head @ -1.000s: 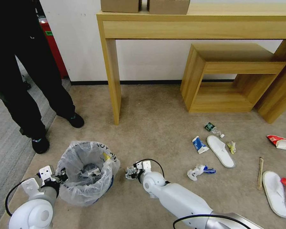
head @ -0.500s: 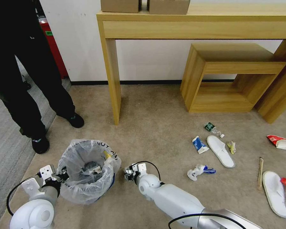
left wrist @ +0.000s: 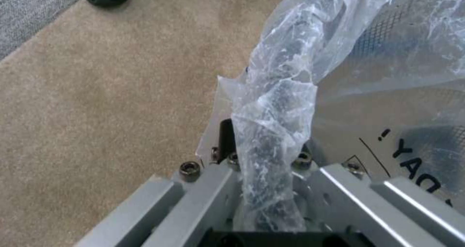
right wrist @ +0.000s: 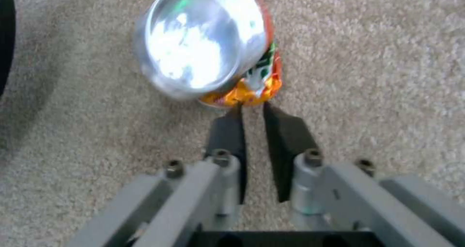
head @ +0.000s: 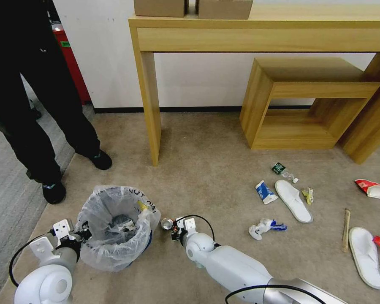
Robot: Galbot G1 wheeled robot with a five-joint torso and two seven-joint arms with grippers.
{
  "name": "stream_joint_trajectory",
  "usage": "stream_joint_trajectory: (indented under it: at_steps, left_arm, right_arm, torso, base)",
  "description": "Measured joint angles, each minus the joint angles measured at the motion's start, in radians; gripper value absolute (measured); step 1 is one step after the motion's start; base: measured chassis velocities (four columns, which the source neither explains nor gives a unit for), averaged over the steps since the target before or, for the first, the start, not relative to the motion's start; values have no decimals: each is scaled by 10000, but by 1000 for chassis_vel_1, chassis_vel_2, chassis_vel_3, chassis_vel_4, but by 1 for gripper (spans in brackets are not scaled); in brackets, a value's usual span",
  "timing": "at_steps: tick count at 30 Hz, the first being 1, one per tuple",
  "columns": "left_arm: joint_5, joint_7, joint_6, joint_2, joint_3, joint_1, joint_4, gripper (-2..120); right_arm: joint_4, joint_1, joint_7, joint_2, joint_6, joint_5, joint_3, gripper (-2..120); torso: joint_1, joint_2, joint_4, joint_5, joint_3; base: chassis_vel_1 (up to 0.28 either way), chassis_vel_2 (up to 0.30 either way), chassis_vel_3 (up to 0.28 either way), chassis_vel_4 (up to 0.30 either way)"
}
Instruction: Pick up the trash bin and place the garbage on the floor into it.
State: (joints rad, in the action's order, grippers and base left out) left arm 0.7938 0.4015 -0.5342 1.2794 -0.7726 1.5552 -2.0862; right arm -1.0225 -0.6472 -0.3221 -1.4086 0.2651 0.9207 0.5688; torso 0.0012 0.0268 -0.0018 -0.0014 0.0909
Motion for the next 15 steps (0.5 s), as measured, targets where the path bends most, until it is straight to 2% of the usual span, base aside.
stream_joint_trajectory:
  at_steps: [1,4,12,14,15]
  left_arm:
    - [0,1,0,-1,8,-4,13,1]
    - [-1,2,0,-1,14,-12,19,1]
    - [3,21,1,3,82,-100,111,1]
    - [0,21,1,17,93,-108,120,1]
    - [-10,21,1,40,112,-121,128,1]
  right_arm:
    - [-72,-23,-23,36,-3,-9,-19,3]
    - [-157,-45,-32,82,-3,-8,-28,0]
    - [-620,-179,165,311,-360,-281,-81,0]
    - [-652,-177,223,313,-425,-372,-88,2]
    - [-674,-149,267,308,-482,-436,-87,7]
  torso:
    - [0,0,0,1,0]
    - [0,0,1,1,0]
    - [0,0,0,0,0]
    - [0,0,0,0,0]
    - [0,0,0,1,0]
  base:
    - [0,0,0,0]
    - [0,0,0,0]
    - [0,0,0,0]
    - [0,0,0,0]
    - [0,0,0,0]
